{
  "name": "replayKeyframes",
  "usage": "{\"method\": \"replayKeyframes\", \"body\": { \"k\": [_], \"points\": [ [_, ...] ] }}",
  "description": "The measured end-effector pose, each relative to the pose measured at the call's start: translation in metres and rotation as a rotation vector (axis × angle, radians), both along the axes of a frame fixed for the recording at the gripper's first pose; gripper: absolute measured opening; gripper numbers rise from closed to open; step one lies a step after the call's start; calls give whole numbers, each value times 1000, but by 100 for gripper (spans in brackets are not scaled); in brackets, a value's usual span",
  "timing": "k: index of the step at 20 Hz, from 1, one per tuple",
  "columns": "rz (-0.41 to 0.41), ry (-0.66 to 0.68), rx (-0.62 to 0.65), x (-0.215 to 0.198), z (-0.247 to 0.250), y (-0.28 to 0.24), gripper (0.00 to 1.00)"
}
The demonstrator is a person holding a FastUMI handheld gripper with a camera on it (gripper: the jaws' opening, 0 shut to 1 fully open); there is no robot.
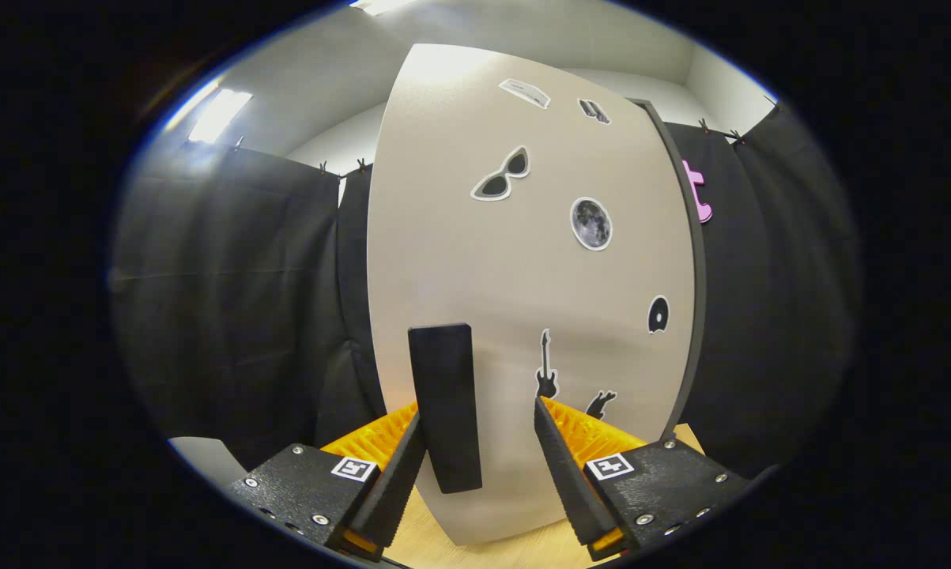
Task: Open the shoe cabinet door, grab the shoes and put them into the shoe cabinet, then close the shoe cabinet door.
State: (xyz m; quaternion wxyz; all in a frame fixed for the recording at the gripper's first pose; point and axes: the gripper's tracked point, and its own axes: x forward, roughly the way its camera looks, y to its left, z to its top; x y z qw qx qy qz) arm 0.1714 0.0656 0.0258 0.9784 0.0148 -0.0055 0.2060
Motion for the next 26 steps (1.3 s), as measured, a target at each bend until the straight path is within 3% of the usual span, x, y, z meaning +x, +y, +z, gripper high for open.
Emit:
{"method": "replayKeyframes", "body": {
  "k": [10,26],
  "points": [
    [10,-9,-17,22,0,29,82],
    [-71,-9,-55,68,-3,55,83]
  ]
}}
